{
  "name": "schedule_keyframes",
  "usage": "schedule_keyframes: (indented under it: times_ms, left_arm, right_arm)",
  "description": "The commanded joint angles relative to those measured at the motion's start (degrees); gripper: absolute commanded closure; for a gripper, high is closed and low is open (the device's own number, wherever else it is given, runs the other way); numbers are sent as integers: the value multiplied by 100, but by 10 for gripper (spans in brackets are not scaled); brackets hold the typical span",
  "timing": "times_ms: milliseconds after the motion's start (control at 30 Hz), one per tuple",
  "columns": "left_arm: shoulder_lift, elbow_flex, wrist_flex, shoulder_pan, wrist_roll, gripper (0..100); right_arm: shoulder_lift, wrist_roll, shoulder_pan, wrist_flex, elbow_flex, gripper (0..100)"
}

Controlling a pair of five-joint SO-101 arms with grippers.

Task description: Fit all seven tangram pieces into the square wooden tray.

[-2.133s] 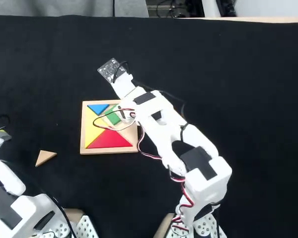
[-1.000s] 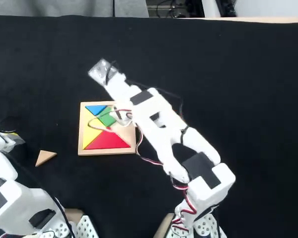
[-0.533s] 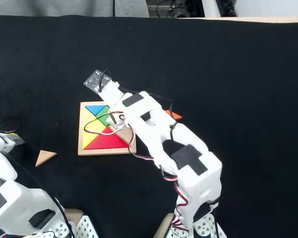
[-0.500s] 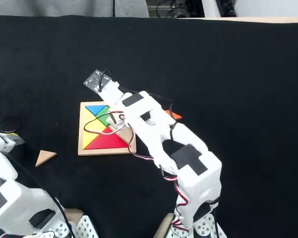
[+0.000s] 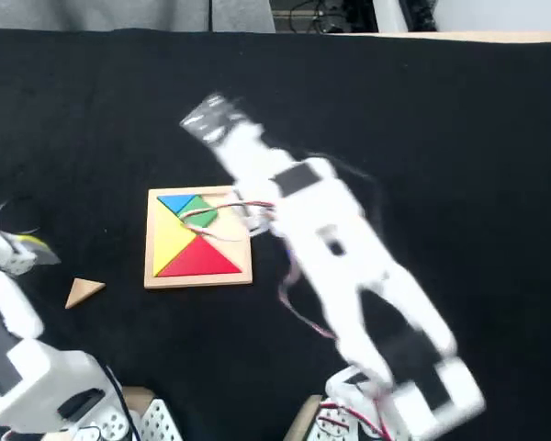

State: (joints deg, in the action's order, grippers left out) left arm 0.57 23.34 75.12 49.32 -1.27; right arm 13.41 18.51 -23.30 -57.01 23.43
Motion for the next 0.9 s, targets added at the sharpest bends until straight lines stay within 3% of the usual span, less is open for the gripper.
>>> schedule_keyframes:
  times_ms: [0, 167, 300, 533, 667, 767, 867]
  left_arm:
    - [-941, -242, 870, -822, 26, 690]
    - [-1820, 444, 897, -2176, -158, 690]
    - [-2286, 1200, 141, -2598, -422, 690]
    - [-2980, 2888, -1969, -2255, -369, 690]
    - [-3429, 3618, -3077, -1736, -1134, 690]
    - [-3613, 3881, -3429, -1666, -1407, 690]
    - [-3701, 3978, -3429, -1692, -1442, 690]
  right_arm:
    - [2026, 35, 721, -255, 549, 987]
    - [3442, 510, 1556, -659, 1622, 987]
    - [3530, 914, 1890, -738, 2202, 987]
    - [2949, 914, 1433, -589, 2571, 987]
    - [1974, 905, 976, -404, 2457, 984]
    - [1015, 580, 774, -53, 2193, 967]
    - [268, 466, 615, 246, 2044, 868]
